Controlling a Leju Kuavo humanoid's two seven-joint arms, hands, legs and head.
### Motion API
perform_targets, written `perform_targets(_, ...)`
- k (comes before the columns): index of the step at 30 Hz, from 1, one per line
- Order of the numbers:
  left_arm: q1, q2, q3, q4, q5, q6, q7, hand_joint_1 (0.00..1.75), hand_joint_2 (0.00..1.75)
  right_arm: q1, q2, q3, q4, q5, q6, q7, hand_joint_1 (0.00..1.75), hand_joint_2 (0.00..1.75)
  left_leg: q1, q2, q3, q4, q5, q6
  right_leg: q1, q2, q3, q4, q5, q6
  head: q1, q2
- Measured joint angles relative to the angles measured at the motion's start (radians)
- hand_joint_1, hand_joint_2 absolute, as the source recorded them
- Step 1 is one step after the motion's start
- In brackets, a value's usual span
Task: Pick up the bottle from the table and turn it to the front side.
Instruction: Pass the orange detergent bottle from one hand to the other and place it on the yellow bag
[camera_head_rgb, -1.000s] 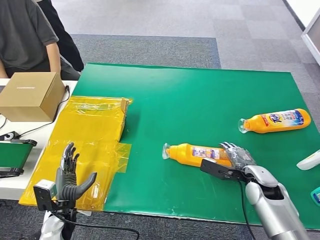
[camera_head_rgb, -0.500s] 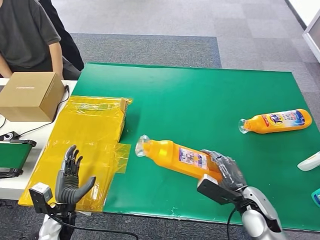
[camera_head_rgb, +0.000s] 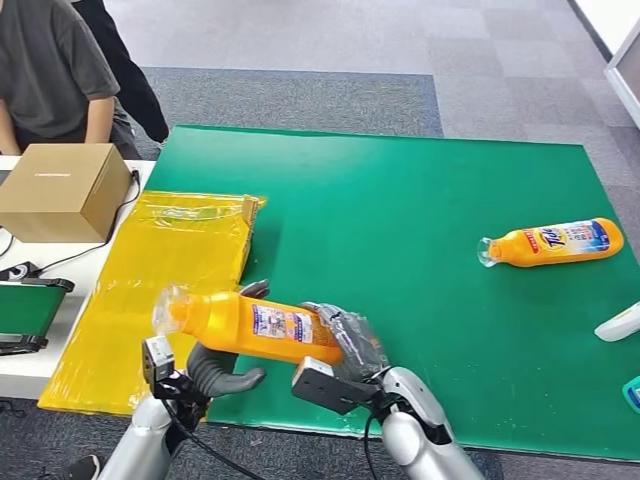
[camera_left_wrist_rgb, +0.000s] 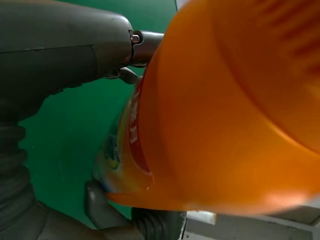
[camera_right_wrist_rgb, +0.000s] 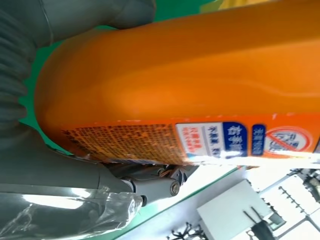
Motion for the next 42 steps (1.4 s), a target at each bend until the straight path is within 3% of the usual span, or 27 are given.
perform_targets(3, -0.008, 0.015, -0.032, 0.006, 0.017, 0.005, -0.001, 1.32, 1.75, -0.009, 0.024, 0.029, 0.038, 0.006, -0.003, -0.006, 1.75, 1.75, 0.0, 0.0, 0.0, 0.0, 0.0, 0.0, 0.0, 0.0, 0.0, 0.0, 0.0, 0.0, 0.0, 0.0)
perform_targets(4, -0.01, 0.019, -0.038, 0.008, 0.023, 0.011, -0.002, 1.75, 1.75, -0.01, 0.028, 0.037, 0.047, 0.006, -0.003, -0.006, 1.31, 1.75, 0.0, 0.0, 0.0, 0.0, 0.0, 0.0, 0.0, 0.0, 0.0, 0.0, 0.0, 0.0, 0.0, 0.0)
perform_targets(7, -0.009, 0.026, -0.047, 0.013, 0.03, 0.041, -0.004, 1.75, 1.75, -0.011, 0.035, 0.054, 0.064, -0.003, -0.003, -0.002, 0.0, 1.75, 0.0, 0.0, 0.0, 0.0, -0.001, 0.0, 0.0, 0.0, 0.0, 0.0, -0.001, 0.0, 0.0, 0.0)
perform_targets(11, -0.003, 0.025, -0.052, 0.013, 0.028, 0.109, -0.004, 1.75, 1.75, 0.001, 0.035, 0.068, 0.075, -0.022, -0.012, 0.011, 0.0, 1.75, 0.0, 0.0, 0.0, 0.0, -0.001, 0.0, 0.0, 0.0, -0.001, 0.0, -0.001, 0.0, 0.0, 0.0)
perform_targets(14, 0.015, 0.021, -0.041, -0.009, -0.008, 0.233, 0.001, 1.75, 1.75, 0.025, 0.032, 0.056, 0.074, -0.043, -0.031, 0.023, 0.0, 1.75, 0.0, 0.0, 0.0, 0.0, -0.001, 0.0, 0.0, 0.0, -0.001, 0.0, -0.001, 0.0, 0.0, 0.0)
perform_targets(20, 0.062, 0.016, 0.005, -0.104, -0.359, 0.74, 0.099, 1.75, 1.75, 0.127, 0.005, -0.039, 0.009, -0.056, -0.073, 0.05, 0.0, 1.75, 0.0, 0.0, -0.001, 0.0, -0.002, 0.0, 0.0, 0.0, -0.001, 0.0, -0.001, 0.0, 0.0, 0.0)
perform_targets(24, 0.072, 0.035, 0.016, -0.138, -0.66, 0.948, 0.257, 1.75, 1.75, 0.194, -0.01, -0.111, -0.058, -0.056, -0.087, 0.067, 0.0, 1.75, 0.0, 0.0, 0.0, 0.0, -0.003, 0.0, 0.0, 0.0, 0.0, 0.0, -0.002, 0.0, 0.0, 0.0)
perform_targets(27, 0.062, 0.064, 0.014, -0.144, -0.875, 0.99, 0.395, 1.75, 1.75, 0.231, -0.018, -0.155, -0.108, -0.052, -0.083, 0.081, 0.0, 1.75, 0.0, 0.0, 0.001, 0.0, -0.003, -0.001, 0.0, 0.0, 0.0, 0.0, -0.002, -0.001, 0.0, 0.0)
perform_targets(30, 0.039, 0.106, 0.008, -0.136, -1.037, 0.958, 0.502, 1.75, 1.75, 0.254, -0.021, -0.187, -0.144, -0.049, -0.065, 0.086, 0.0, 1.75, 0.0, 0.0, 0.002, 0.0, -0.003, -0.002, 0.0, 0.001, 0.001, 0.0, -0.002, -0.001, 0.0, 0.0)
perform_targets(34, -0.013, 0.165, -0.023, -0.074, -1.169, 0.908, 0.572, 1.75, 1.75, 0.262, -0.022, -0.212, -0.163, -0.048, -0.046, 0.082, 0.0, 1.75, 0.0, 0.0, 0.004, -0.001, -0.002, -0.002, 0.0, 0.001, 0.002, 0.0, -0.001, -0.002, 0.0, 0.0)
perform_targets(35, -0.026, 0.176, -0.033, -0.052, -1.187, 0.904, 0.576, 1.74, 1.75, 0.263, -0.022, -0.215, -0.164, -0.048, -0.042, 0.079, 0.0, 1.75, 0.0, 0.0, 0.005, -0.001, -0.002, -0.002, 0.0, 0.001, 0.003, 0.0, -0.001, -0.002, 0.0, 0.0)
perform_targets(36, -0.04, 0.186, -0.043, -0.029, -1.203, 0.901, 0.579, 1.53, 1.75, 0.263, -0.022, -0.217, -0.164, -0.048, -0.039, 0.077, 0.0, 1.75, 0.0, 0.0, 0.005, -0.001, -0.002, -0.003, 0.0, 0.001, 0.003, 0.0, -0.001, -0.002, 0.0, 0.0)
perform_targets(37, -0.054, 0.194, -0.054, -0.007, -1.215, 0.899, 0.579, 1.19, 1.75, 0.263, -0.022, -0.217, -0.164, -0.048, -0.036, 0.074, 0.0, 1.75, 0.0, 0.0, 0.005, -0.001, -0.002, -0.003, 0.0, 0.001, 0.003, 0.0, -0.001, -0.002, 0.0, 0.0)
perform_targets(39, -0.082, 0.207, -0.075, 0.041, -1.236, 0.899, 0.579, 0.32, 1.75, 0.262, -0.022, -0.217, -0.163, -0.05, -0.033, 0.07, 0.0, 1.75, 0.0, 0.0, 0.005, -0.001, -0.002, -0.003, 0.0, 0.001, 0.003, 0.0, -0.001, -0.002, 0.0, 0.0)
perform_targets(40, -0.093, 0.212, -0.084, 0.064, -1.244, 0.902, 0.579, 0.1, 1.75, 0.261, -0.022, -0.217, -0.163, -0.05, -0.032, 0.069, 0.0, 1.75, 0.0, 0.0, 0.005, -0.001, -0.002, -0.003, 0.0, 0.001, 0.003, 0.0, -0.001, -0.002, 0.0, 0.0)
perform_targets(42, -0.112, 0.22, -0.1, 0.108, -1.256, 0.918, 0.579, 0.0, 1.75, 0.26, -0.022, -0.218, -0.162, -0.053, -0.03, 0.066, 0.0, 1.75, 0.0, 0.0, 0.005, -0.001, -0.002, -0.002, 0.0, 0.001, 0.003, 0.0, -0.001, -0.002, 0.0, 0.0)
